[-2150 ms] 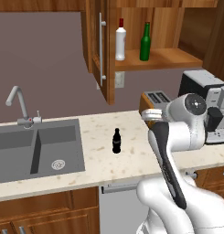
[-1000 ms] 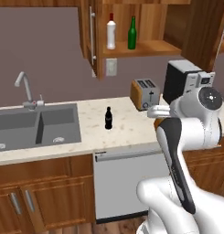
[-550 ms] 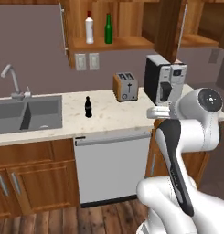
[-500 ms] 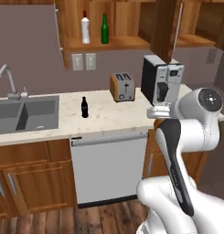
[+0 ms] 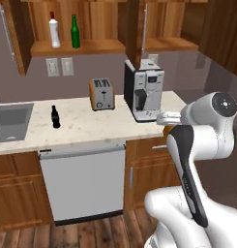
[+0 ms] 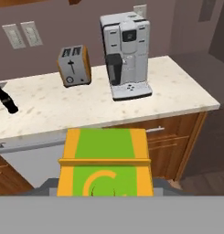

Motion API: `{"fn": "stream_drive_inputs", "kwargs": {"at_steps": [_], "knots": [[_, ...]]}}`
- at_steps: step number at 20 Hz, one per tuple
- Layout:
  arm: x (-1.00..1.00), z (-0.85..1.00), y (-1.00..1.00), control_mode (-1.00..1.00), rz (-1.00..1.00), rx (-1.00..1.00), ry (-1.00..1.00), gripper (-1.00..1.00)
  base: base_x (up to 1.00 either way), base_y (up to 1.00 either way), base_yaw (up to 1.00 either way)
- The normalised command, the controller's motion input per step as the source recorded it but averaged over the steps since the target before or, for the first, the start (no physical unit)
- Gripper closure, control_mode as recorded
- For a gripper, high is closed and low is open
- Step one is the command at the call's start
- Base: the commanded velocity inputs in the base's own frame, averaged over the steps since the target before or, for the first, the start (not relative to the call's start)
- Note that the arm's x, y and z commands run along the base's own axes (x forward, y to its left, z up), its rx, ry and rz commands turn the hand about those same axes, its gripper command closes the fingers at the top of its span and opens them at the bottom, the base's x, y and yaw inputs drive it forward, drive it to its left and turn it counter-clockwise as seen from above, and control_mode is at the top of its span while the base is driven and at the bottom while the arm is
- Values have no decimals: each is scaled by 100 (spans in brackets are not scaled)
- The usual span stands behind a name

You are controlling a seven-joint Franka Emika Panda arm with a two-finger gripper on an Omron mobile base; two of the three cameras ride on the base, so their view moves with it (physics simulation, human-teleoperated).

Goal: Sort all alcoholic drinks to one cabinet, and non-alcoholic drinks to the other.

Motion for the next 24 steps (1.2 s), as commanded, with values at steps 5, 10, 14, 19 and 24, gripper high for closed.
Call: {"fn": "stream_drive_inputs", "kwargs": {"at_steps": [5,10,14,19,24], "knots": [[0,0,0,100,0,0,0,100,49,-29,0],[0,0,0,100,0,0,0,100,53,-21,0],[0,0,0,100,0,0,0,100,27,-59,1],[0,0,0,100,0,0,0,100,20,-60,1],[0,0,0,100,0,0,0,100,45,-34,0]]}}
